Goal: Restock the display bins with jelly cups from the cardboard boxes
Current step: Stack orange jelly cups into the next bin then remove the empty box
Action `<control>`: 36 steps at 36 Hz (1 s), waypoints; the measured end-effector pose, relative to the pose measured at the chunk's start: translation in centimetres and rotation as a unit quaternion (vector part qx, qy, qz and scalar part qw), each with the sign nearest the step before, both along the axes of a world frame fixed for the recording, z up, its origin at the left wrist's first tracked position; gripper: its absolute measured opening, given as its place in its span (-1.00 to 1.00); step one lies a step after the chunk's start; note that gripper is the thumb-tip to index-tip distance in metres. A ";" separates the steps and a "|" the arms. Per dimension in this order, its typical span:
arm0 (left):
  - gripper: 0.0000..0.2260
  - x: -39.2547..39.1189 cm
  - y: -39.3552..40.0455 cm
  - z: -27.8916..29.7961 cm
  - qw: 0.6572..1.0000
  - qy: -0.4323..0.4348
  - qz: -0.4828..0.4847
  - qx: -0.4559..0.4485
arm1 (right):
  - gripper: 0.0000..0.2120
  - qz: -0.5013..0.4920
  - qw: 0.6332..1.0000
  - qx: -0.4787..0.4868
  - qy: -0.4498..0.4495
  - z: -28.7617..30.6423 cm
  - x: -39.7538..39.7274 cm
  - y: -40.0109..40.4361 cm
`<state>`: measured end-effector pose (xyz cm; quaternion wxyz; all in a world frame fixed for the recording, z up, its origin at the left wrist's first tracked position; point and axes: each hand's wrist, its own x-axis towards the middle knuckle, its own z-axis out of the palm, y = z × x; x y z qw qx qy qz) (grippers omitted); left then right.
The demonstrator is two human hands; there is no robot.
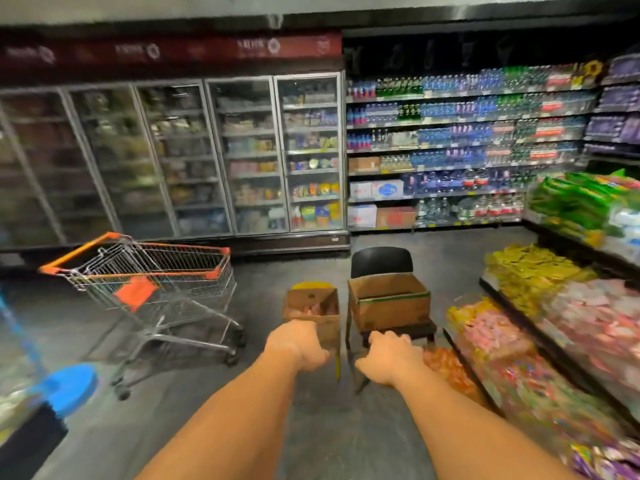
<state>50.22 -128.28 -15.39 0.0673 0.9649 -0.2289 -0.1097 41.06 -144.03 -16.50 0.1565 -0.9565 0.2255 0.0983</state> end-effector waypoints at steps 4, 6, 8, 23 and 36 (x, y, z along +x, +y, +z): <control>-0.62 3.8 0.5 -1.1 1.000 0.015 0.021 -0.003 | -0.45 0.003 1.000 0.008 0.001 -1.6 3.8 0.1; -0.66 6.0 -0.1 -2.0 0.999 0.027 0.030 -0.007 | -0.43 0.007 1.000 0.011 0.008 -2.4 5.9 -0.3; -0.65 8.3 -1.0 -3.2 0.999 0.038 0.034 -0.009 | -0.43 0.009 1.000 0.014 0.018 -3.5 8.2 -1.0; -0.82 31.7 -8.8 -9.5 0.990 0.090 0.105 -0.029 | -0.53 0.055 0.997 0.030 0.052 -8.3 33.2 -10.6; -0.69 56.9 -12.9 -18.7 0.979 0.145 0.142 -0.005 | -0.45 0.036 0.990 0.074 0.112 -15.7 58.0 -15.7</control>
